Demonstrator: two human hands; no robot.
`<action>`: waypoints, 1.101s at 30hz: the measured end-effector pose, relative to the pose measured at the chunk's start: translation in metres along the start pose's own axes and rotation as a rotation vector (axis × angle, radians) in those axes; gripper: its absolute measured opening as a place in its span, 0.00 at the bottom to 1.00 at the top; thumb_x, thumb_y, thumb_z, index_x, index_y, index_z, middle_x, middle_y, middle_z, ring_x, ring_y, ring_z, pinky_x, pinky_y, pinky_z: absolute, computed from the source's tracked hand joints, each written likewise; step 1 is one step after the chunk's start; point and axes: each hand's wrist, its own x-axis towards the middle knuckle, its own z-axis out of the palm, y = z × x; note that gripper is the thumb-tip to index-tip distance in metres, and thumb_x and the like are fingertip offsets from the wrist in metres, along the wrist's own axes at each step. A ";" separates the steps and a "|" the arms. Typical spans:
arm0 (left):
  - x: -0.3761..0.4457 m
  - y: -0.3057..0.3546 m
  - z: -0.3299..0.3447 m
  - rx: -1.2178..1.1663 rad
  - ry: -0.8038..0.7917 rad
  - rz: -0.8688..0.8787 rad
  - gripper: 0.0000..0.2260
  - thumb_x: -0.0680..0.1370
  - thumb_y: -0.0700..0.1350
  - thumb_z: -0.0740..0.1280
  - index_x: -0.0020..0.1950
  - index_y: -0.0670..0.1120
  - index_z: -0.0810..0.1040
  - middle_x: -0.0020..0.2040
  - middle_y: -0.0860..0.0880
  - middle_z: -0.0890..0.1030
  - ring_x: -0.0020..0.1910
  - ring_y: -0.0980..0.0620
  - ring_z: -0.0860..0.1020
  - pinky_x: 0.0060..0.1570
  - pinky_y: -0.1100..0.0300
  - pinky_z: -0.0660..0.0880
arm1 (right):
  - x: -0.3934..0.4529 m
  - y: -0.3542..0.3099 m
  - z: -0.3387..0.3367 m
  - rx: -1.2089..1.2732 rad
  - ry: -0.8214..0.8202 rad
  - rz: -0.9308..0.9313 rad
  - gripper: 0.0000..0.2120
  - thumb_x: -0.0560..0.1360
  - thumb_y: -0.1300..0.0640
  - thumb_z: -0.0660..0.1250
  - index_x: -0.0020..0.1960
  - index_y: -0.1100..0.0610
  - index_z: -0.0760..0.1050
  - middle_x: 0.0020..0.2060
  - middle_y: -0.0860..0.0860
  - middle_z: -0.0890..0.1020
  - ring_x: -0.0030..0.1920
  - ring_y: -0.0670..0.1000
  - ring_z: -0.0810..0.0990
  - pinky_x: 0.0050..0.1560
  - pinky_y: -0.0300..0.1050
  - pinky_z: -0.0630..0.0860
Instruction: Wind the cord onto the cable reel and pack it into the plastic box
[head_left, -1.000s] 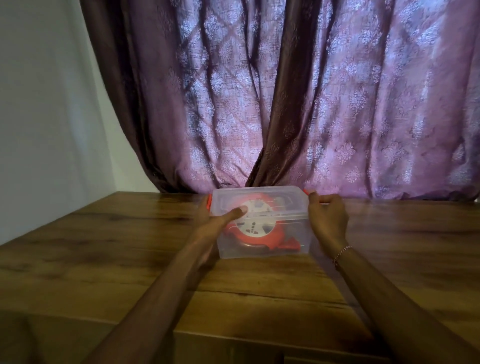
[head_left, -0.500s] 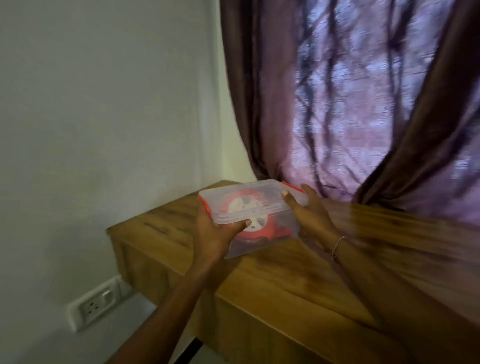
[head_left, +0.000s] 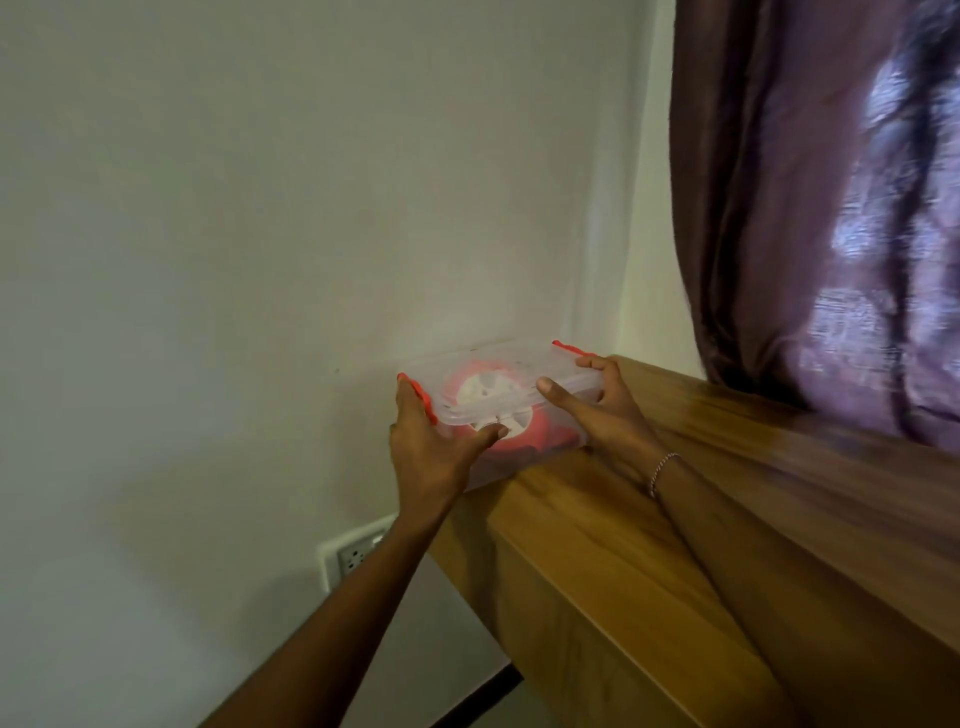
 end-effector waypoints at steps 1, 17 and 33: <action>0.005 -0.005 -0.002 0.011 0.000 -0.011 0.52 0.61 0.59 0.84 0.79 0.47 0.63 0.73 0.45 0.75 0.69 0.42 0.76 0.63 0.52 0.76 | 0.006 0.001 0.007 0.004 -0.007 0.001 0.44 0.54 0.28 0.76 0.65 0.40 0.65 0.66 0.51 0.73 0.61 0.57 0.76 0.50 0.56 0.83; 0.024 -0.031 0.008 0.059 0.079 -0.053 0.55 0.65 0.61 0.80 0.83 0.47 0.54 0.80 0.45 0.66 0.75 0.40 0.69 0.70 0.40 0.71 | 0.049 0.014 0.041 0.167 -0.105 -0.058 0.35 0.57 0.33 0.78 0.60 0.28 0.65 0.64 0.45 0.72 0.63 0.55 0.75 0.49 0.52 0.83; 0.024 0.055 0.035 0.529 -0.190 0.393 0.47 0.74 0.60 0.73 0.83 0.41 0.52 0.83 0.39 0.53 0.82 0.38 0.49 0.79 0.44 0.40 | 0.014 -0.005 -0.020 -0.559 0.088 -0.122 0.40 0.74 0.39 0.67 0.78 0.43 0.49 0.79 0.52 0.57 0.77 0.57 0.58 0.71 0.56 0.65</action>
